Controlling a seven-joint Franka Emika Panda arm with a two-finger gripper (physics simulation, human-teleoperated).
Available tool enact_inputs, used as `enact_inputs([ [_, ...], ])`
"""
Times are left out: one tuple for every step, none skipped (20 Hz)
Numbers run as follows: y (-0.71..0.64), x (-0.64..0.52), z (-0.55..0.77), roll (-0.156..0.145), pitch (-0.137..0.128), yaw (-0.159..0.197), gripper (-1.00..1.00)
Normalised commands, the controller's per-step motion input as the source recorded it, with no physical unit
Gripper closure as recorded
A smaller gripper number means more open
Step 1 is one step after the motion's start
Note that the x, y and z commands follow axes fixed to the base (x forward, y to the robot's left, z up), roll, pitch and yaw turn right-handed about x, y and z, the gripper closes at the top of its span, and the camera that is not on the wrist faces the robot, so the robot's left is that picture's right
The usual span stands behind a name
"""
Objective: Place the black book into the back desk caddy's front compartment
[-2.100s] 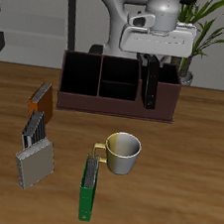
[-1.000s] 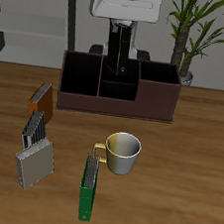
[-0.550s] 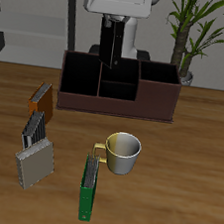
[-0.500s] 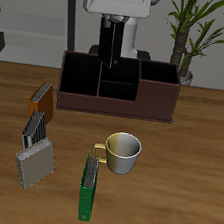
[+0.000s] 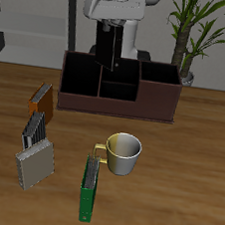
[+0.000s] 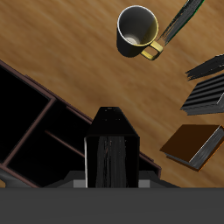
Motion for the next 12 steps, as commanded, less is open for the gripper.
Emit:
enact_inputs([
  [-0.11,-0.09,0.0,-0.039,-0.007,0.272,1.0],
  [-0.09,-0.04,-0.03,-0.042,0.108,0.106,1.0],
  [-0.12,-0.05,-0.02,-0.048,0.001,0.202,1.0],
  [-0.04,-0.04,-0.12,-0.012,0.05,0.321,1.0],
  [-0.05,-0.06,-0.05,-0.013,0.053,0.101,1.0],
  [-0.05,0.0,-0.15,-0.04,0.063,0.214,1.0],
  [0.06,-0.14,-0.06,-0.007,-0.03,0.318,1.0],
  [-0.02,-0.04,-0.05,-0.047,0.021,0.189,1.0],
  [0.01,-0.08,-0.03,-0.042,0.017,0.145,1.0],
  [0.01,-0.05,0.01,-0.029,-0.004,0.27,1.0],
  [-0.06,0.07,0.0,0.0,0.0,0.0,1.0],
  [-0.02,-0.12,0.11,-0.085,-0.042,0.371,1.0],
])
